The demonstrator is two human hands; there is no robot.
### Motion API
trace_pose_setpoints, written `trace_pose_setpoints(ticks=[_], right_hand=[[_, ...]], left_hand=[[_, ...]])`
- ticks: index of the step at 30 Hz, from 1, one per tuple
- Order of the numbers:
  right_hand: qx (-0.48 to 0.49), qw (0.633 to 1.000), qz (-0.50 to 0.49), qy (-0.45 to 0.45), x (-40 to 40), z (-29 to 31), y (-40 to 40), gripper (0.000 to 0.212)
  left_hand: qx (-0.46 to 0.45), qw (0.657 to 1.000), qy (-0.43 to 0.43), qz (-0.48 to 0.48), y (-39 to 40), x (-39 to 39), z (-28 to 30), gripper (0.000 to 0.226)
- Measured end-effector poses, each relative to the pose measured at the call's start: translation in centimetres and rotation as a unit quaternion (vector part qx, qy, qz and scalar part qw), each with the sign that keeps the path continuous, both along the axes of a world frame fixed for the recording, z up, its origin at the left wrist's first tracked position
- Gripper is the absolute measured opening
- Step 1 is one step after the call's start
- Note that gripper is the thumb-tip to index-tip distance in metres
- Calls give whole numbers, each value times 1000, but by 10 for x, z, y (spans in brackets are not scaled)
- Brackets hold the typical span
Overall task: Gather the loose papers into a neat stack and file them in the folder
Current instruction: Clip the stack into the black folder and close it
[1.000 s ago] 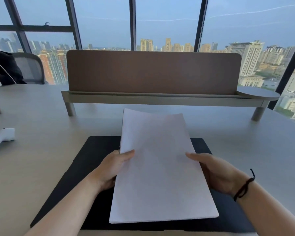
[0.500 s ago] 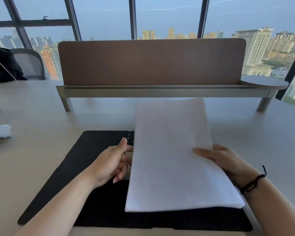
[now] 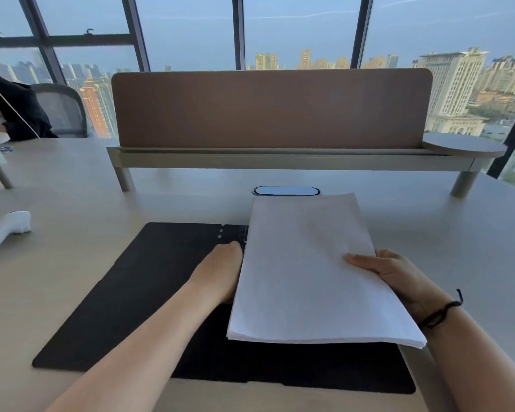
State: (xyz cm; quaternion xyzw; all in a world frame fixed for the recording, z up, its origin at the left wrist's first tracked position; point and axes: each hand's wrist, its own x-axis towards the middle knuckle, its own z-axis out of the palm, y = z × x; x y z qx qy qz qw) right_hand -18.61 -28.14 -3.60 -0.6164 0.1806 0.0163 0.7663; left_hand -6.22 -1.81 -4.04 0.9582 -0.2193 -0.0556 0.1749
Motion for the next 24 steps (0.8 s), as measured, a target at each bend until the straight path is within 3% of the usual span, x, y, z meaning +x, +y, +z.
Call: trace_pose_setpoints(ticks=[4, 9, 17, 24], right_hand=[[5, 1000, 21, 10, -2, 2, -3, 25], [-16, 999, 45, 22, 0, 1, -4, 25], [-37, 997, 72, 5, 3, -4, -6, 28], [-88, 993, 74, 1, 7, -10, -6, 26]], left_hand=[[-16, 1000, 3, 13, -5, -4, 1, 14], [46, 998, 6, -38, -5, -1, 4, 28], [-83, 986, 137, -54, 17, 7, 9, 28], [-90, 987, 130, -25, 11, 2, 5, 38]])
